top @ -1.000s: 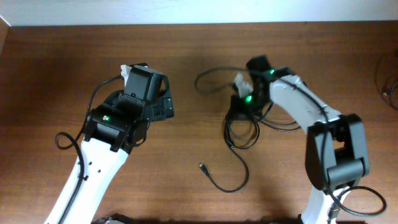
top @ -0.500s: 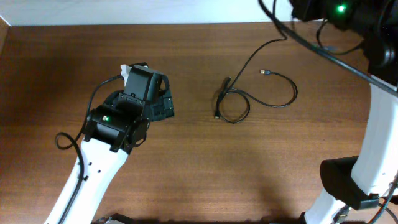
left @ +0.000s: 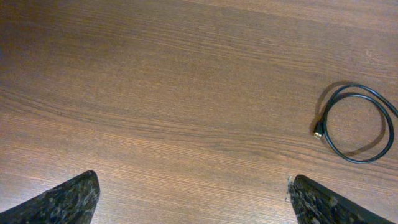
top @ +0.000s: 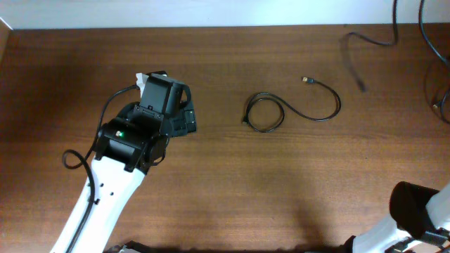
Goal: Untangle cables
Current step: 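Lift the right gripper up-right, pulling another cable away off the table, then reach the right gripper down to the last coiled cable and grasp it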
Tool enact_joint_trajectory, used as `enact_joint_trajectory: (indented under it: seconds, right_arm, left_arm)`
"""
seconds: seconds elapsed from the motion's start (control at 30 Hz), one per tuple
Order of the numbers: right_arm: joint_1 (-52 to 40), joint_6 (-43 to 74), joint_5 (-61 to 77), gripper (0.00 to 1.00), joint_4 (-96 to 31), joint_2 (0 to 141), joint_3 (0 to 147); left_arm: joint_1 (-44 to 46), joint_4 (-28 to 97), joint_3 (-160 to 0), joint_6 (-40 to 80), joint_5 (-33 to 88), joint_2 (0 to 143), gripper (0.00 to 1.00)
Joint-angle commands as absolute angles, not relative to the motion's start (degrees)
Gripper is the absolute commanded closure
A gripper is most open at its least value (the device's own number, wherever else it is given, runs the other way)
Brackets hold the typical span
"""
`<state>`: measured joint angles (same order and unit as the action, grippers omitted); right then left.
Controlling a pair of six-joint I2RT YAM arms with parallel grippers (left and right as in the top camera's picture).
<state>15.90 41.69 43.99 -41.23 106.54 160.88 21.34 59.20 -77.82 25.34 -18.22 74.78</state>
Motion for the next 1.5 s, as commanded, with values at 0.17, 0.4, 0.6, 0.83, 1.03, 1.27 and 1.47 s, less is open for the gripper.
enact_joint_trajectory:
  seconds: [0.17, 0.4, 0.6, 0.83, 1.03, 1.27, 1.47]
  right_arm:
    - [38.98, 25.61, 46.63, 0.96, -60.51, 105.89, 161.69]
    - [51.94, 10.81, 27.66, 0.96, -70.7, 109.21, 161.53]
    - [54.13, 3.16, 13.02, 0.96, -64.88, 111.48, 161.53]
    - [54.13, 1.28, 11.75, 0.96, -72.31, 124.4, 161.51]
    - [54.02, 1.3, 12.19, 0.96, -81.97, 134.8, 161.29]
    - [54.02, 2.63, 7.38, 0.96, -82.91, 137.75, 152.77]
    - [54.02, 3.86, 10.83, 0.19, -80.4, 137.75, 146.54]
  left_arm:
    - [21.04, 59.27, -78.04, 26.04, -18.24, 74.02, 0.01]
    - [21.04, 59.27, -78.04, 26.06, -18.24, 74.02, 0.01]
    - [21.04, 59.27, -78.04, 26.04, -18.24, 74.02, 0.01]
    - [21.04, 59.27, -78.04, 26.04, -18.24, 74.02, 0.01]
    - [21.04, 59.27, -78.04, 26.04, -18.24, 74.02, 0.01]
    - [21.04, 59.27, -78.04, 26.04, -18.24, 74.02, 0.01]
    - [21.04, 59.27, -78.04, 26.04, -18.24, 74.02, 0.01]
